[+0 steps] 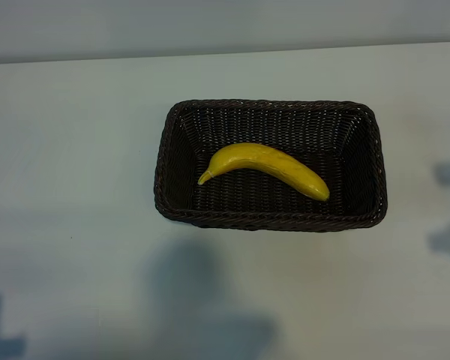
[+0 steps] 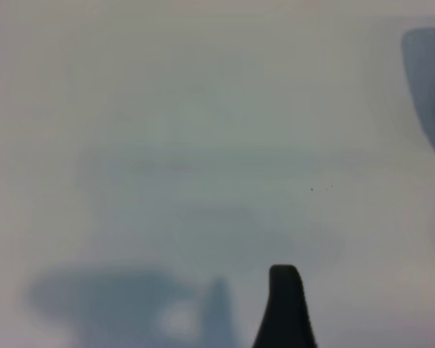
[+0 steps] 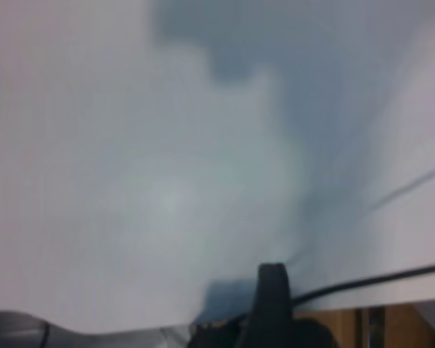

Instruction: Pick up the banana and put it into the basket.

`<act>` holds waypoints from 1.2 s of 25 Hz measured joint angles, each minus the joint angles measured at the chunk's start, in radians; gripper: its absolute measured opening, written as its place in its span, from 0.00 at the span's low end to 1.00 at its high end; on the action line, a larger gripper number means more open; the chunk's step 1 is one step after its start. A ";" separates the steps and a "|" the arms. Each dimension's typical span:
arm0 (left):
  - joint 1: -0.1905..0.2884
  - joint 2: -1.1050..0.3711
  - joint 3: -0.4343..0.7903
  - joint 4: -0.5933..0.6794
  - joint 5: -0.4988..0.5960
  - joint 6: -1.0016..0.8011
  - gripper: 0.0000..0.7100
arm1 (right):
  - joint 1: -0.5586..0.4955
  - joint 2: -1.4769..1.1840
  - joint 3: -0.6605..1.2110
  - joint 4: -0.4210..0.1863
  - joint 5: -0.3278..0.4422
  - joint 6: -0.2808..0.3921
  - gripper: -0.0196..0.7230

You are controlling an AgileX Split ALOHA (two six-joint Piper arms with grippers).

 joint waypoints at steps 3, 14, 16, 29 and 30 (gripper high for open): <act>0.000 0.000 0.000 0.000 0.000 0.000 0.80 | 0.000 -0.158 0.111 0.000 -0.015 0.000 0.84; 0.000 0.000 0.000 0.000 0.000 0.000 0.80 | 0.000 -0.479 0.233 -0.001 -0.120 0.000 0.84; 0.000 0.000 0.000 0.000 0.000 0.000 0.80 | 0.000 -0.496 0.233 -0.001 -0.125 0.000 0.84; 0.000 0.000 0.000 0.000 0.000 -0.002 0.80 | -0.051 -0.560 0.233 -0.001 -0.127 0.000 0.84; 0.000 0.000 0.000 0.000 0.000 -0.004 0.80 | -0.062 -0.588 0.233 -0.001 -0.127 0.000 0.84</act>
